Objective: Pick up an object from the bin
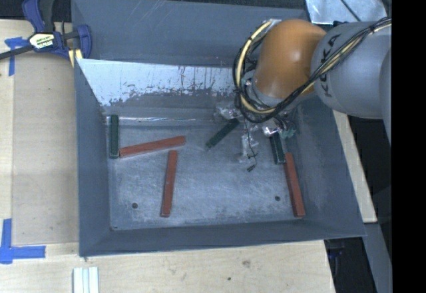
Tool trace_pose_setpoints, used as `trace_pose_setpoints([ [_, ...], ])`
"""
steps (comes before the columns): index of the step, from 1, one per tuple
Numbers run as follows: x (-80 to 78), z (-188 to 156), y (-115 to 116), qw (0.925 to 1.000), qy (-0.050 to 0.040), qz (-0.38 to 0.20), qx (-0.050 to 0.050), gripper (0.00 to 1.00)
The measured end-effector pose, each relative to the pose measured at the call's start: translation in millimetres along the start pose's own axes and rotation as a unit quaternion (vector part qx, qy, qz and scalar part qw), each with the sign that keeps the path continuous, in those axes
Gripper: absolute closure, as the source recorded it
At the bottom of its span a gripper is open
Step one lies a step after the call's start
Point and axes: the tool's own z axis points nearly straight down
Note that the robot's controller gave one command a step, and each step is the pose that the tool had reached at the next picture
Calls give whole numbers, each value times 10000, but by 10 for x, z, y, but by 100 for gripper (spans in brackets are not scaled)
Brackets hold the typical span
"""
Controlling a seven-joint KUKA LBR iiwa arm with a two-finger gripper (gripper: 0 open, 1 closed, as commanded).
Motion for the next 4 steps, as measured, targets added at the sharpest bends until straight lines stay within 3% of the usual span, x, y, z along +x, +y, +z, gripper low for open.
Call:
trace_pose_setpoints([
  [1,-14,175,17,9987,-38,-500,6,100],
  [2,9,149,17,9985,-5,-549,-6,100],
  [3,-52,-715,4,9987,-22,-502,9,100],
  [4,5,-293,13,9986,31,-527,-21,100],
])
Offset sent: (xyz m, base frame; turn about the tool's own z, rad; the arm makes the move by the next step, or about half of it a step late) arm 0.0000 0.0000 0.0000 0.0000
